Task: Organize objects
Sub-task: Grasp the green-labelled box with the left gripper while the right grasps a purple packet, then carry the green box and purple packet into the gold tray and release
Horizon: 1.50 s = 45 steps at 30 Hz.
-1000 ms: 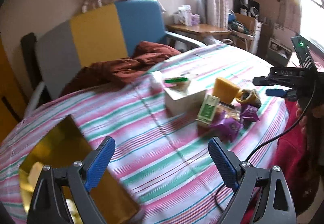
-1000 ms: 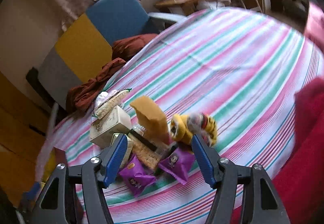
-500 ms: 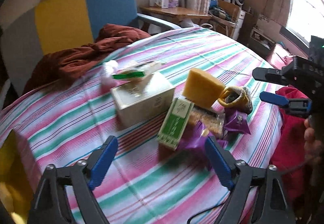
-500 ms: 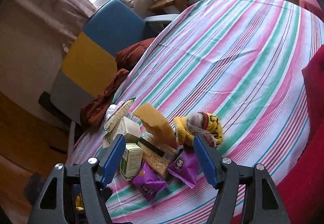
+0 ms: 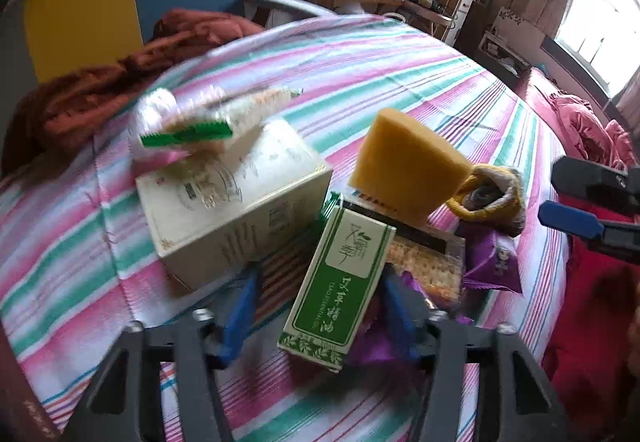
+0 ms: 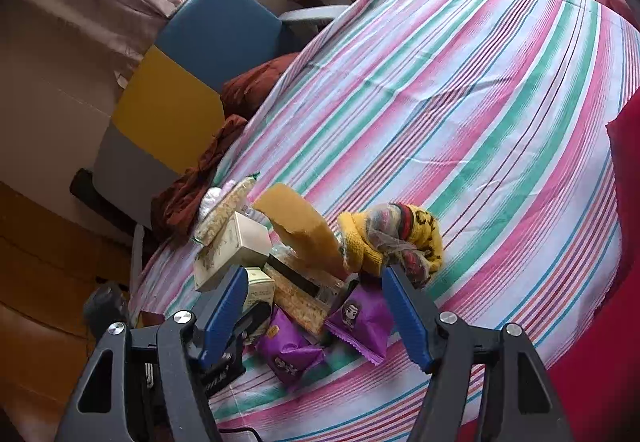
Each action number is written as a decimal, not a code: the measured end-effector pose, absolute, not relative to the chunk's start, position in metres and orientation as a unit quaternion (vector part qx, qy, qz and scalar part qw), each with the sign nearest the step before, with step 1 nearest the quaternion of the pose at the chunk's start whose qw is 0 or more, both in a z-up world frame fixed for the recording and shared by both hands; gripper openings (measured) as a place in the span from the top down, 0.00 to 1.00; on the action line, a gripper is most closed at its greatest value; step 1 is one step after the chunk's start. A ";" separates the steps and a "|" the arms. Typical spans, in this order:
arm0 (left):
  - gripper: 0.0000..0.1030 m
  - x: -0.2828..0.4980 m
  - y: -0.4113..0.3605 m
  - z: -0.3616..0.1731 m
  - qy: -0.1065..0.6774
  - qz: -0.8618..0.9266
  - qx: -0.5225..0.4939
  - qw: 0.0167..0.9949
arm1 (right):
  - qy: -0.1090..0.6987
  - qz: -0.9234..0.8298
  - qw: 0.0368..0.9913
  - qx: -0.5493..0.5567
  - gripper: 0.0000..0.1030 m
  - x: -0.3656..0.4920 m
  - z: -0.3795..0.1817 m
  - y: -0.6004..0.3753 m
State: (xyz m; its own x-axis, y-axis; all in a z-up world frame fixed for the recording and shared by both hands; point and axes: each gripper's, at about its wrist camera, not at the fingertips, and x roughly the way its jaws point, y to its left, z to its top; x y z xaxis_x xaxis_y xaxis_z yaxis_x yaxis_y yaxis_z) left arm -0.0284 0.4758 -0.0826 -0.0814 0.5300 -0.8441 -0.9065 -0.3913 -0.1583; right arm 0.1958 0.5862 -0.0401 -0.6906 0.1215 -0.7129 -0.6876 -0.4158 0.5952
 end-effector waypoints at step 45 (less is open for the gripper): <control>0.68 -0.007 0.275 -0.009 0.057 0.770 -0.414 0.483 | 0.353 0.774 0.300 -0.433 0.68 0.174 -0.044 0.542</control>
